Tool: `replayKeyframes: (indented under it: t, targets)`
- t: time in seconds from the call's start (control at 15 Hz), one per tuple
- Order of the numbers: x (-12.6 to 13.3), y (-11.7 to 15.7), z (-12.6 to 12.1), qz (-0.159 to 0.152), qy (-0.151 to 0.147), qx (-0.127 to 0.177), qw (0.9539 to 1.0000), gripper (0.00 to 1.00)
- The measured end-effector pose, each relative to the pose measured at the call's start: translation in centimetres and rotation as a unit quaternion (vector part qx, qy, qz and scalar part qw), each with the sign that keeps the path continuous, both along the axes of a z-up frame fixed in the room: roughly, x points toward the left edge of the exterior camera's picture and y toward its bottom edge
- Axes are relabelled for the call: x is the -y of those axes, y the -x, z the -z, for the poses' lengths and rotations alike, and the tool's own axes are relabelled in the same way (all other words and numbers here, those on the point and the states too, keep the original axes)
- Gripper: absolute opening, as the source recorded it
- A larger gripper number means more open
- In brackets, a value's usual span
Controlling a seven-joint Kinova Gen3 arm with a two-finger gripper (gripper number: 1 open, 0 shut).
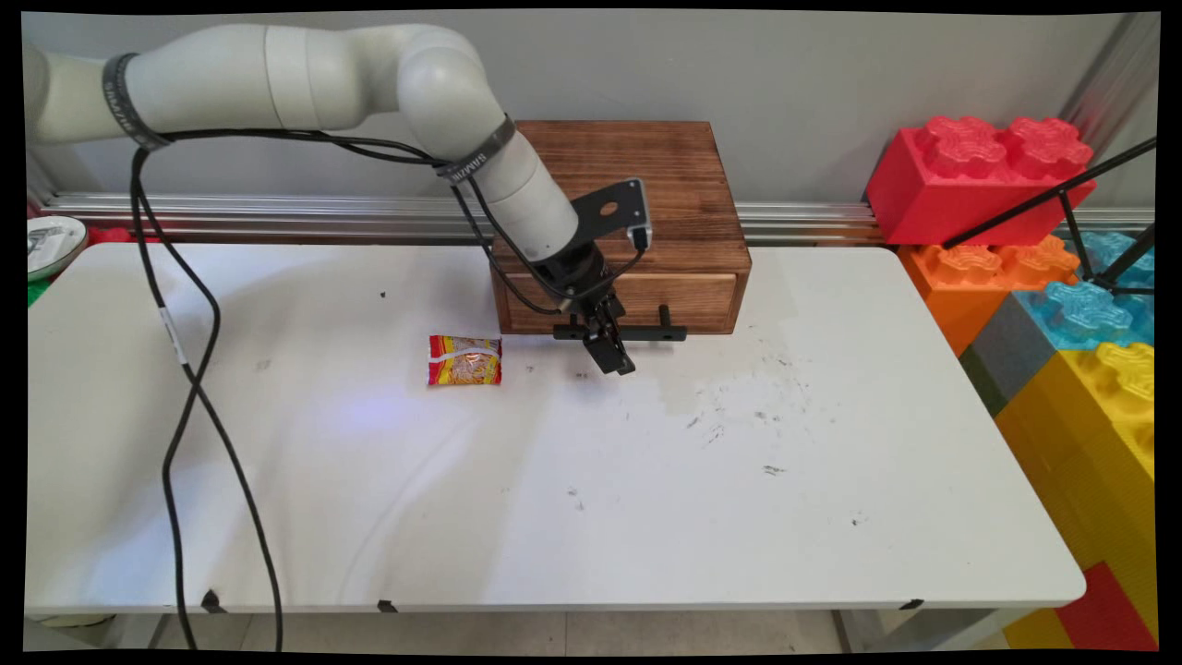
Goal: Open the drawer
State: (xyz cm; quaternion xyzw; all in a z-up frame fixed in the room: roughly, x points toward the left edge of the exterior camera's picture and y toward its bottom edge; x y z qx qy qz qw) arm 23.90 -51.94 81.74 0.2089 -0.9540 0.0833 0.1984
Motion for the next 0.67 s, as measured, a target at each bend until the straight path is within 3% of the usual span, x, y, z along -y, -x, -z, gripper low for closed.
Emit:
replayKeyframes:
  t: [0.67]
  targets:
    - [0.9,1.0,2.4,0.011,0.004,0.016,0.9998,1.00]
